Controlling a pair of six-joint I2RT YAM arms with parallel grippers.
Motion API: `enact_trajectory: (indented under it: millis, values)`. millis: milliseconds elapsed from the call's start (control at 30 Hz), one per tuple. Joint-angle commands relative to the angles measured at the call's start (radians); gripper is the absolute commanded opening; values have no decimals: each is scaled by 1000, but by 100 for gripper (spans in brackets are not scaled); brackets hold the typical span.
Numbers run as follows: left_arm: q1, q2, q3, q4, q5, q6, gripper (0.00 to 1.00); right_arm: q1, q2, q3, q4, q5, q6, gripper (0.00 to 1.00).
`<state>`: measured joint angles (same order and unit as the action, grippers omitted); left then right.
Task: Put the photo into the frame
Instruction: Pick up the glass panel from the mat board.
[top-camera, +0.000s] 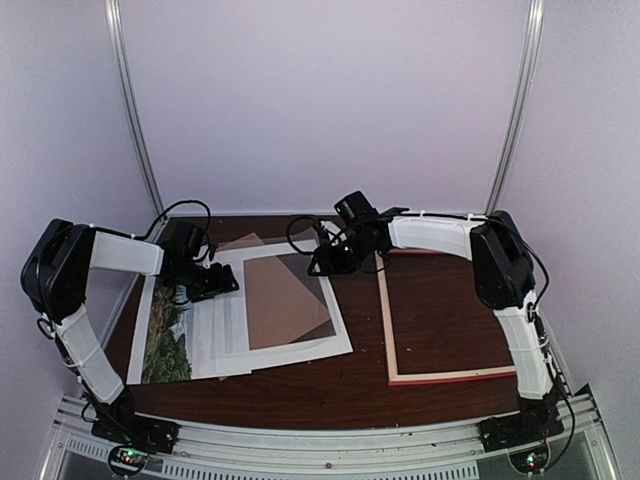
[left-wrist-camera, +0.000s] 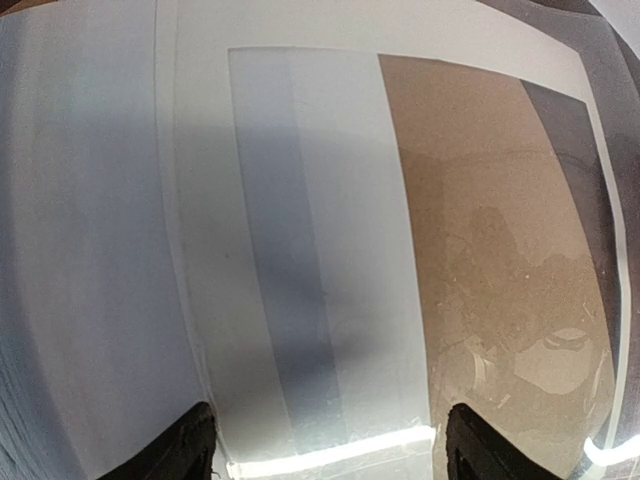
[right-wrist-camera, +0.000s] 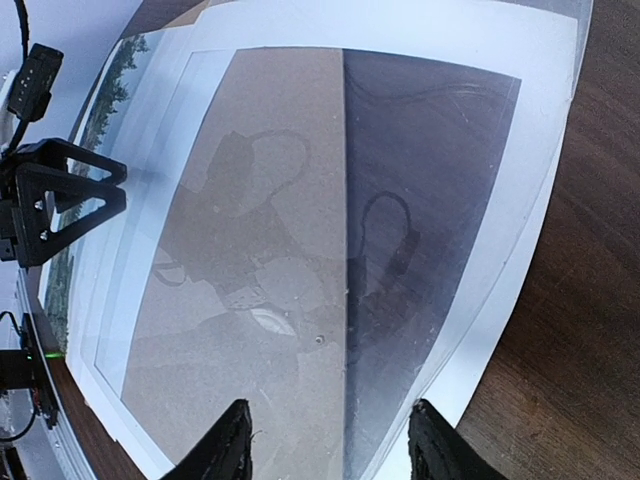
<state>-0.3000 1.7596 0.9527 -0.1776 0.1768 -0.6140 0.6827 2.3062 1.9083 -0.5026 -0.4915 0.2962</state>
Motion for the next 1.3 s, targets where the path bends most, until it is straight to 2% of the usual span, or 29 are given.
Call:
enact_trajectory:
  millis: [0,100,400,633,767,867,1167,1267]
  values:
    - [-4,5,-37,53,69,10,79,-12,-43,-67,136,-127,124,51]
    - [-4,6,-46,67,75,7,79,-23,-60,-100,193,-168,193,49]
    - [-4,0,-57,85,82,1,79,-34,-61,-127,216,-190,316,44]
    - [-4,-6,-66,90,83,-3,79,-55,-73,-240,409,-246,494,39]
    - [-4,-9,-68,91,81,-3,79,-58,-78,-249,417,-248,504,36]
    - [-3,-12,-69,93,83,-2,79,-62,-73,-244,411,-250,496,30]
    - [-2,-56,-74,99,94,9,80,-80,-135,-253,381,-276,414,0]
    - [-3,-97,-78,100,108,11,83,-85,-195,-269,378,-302,374,0]
